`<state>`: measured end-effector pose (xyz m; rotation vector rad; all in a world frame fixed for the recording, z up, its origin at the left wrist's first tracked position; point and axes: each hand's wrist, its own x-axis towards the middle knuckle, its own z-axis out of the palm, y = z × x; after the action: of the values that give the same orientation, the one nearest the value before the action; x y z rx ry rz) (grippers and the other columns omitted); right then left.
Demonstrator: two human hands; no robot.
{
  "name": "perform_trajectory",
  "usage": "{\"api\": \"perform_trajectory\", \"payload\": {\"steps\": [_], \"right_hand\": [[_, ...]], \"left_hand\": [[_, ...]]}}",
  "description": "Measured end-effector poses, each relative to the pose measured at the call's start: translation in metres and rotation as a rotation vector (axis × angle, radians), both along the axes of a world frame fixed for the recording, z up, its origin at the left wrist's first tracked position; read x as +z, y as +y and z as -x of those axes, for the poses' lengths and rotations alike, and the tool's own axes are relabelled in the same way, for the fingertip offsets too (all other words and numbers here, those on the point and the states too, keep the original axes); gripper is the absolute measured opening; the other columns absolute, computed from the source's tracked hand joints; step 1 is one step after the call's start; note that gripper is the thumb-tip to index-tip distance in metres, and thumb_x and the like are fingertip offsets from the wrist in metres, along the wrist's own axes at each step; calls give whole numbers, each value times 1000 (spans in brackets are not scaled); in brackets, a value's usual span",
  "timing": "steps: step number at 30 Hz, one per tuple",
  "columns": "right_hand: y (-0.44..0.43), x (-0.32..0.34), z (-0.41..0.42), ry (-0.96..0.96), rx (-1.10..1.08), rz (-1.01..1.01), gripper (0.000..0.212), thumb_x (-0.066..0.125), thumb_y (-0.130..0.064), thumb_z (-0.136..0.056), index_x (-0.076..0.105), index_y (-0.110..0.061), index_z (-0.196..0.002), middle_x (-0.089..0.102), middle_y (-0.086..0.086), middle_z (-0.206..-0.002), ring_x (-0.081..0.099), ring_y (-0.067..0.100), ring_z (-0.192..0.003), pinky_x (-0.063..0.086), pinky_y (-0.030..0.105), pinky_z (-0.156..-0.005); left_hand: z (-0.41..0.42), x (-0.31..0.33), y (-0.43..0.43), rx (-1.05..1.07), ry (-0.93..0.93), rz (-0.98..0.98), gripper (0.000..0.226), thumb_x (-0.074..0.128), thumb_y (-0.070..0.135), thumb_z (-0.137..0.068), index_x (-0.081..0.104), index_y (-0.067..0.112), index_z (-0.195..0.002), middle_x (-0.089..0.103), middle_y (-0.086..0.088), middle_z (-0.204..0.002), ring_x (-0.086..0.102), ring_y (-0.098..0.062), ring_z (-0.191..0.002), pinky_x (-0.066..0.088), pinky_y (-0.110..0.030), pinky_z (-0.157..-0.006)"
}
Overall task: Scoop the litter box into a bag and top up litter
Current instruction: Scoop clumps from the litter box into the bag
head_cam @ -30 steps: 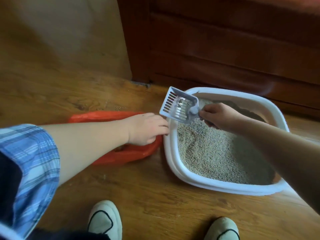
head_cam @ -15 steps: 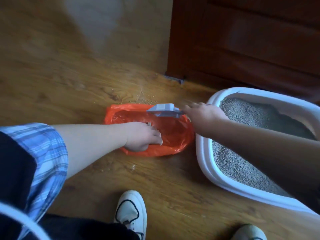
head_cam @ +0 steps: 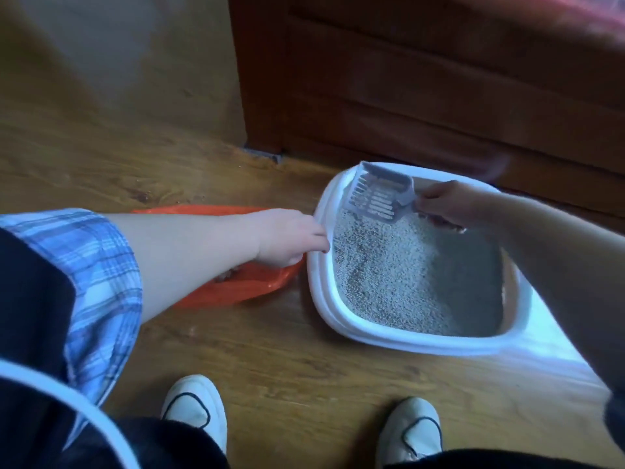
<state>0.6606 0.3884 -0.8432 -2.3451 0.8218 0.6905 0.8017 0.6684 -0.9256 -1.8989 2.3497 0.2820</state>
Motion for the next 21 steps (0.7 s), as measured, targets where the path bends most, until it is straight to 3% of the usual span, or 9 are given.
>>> {"api": "perform_trajectory", "payload": {"steps": [3, 7, 10, 12, 14, 18, 21], "right_hand": [[-34, -13, 47, 192, -20, 82, 26, 62, -32, -92, 63, -12, -75, 48, 1, -49, 40, 17, -40, 34, 20, -43], [-53, -26, 91, 530, -36, 218, 42, 56, -27, -94, 50, -7, -58, 40, -1, -35, 33, 13, -26, 27, 11, -36], [-61, -30, 108, 597, -41, 227, 42, 51, -17, -98, 45, -7, -58, 34, -5, -26, 29, 6, -18, 23, 9, -30], [-64, -38, 118, 665, -15, 207, 38, 56, -21, -97, 49, -8, -62, 40, -8, -29, 34, 5, -23, 30, 13, -33], [-55, -44, 125, 730, 19, 124, 38, 56, -27, -100, 53, -11, -65, 43, -10, -33, 38, 3, -27, 34, 15, -37], [-24, -48, 124, 646, 129, -47, 55, 47, -27, -105, 56, -25, -51, 41, -12, -32, 33, 1, -28, 32, 16, -43], [-18, -67, 129, 569, 124, -42, 45, 45, -40, -106, 63, -17, -72, 50, -9, -38, 44, 3, -31, 40, 16, -41]], "left_hand": [[14, 4, -20, 30, 18, 19, 44, 60, 23, -85, 59, 22, -129, 58, -1, -130, 54, -24, -121, 48, -42, -94], [25, -3, -24, -77, 17, 4, 24, 64, 31, -79, 67, 26, -102, 65, 3, -104, 61, -23, -105, 51, -37, -81], [35, -12, -22, -150, -12, 51, 20, 62, 36, -84, 65, 28, -101, 65, 4, -101, 61, -23, -102, 47, -41, -88], [47, -24, -20, -230, -11, 115, 19, 58, 38, -89, 64, 27, -104, 65, 3, -100, 61, -24, -100, 41, -46, -98], [68, -37, -16, -283, 75, 114, 28, 51, 40, -94, 63, 21, -111, 65, 0, -101, 60, -26, -98, 43, -43, -97], [90, -49, -15, -213, 110, 12, 27, 57, 39, -91, 61, 22, -111, 64, 3, -91, 61, -23, -86, 46, -36, -85], [77, -41, -22, -216, 27, -26, 21, 65, 36, -78, 61, 23, -95, 62, 2, -84, 60, -24, -82, 46, -38, -87]]}}
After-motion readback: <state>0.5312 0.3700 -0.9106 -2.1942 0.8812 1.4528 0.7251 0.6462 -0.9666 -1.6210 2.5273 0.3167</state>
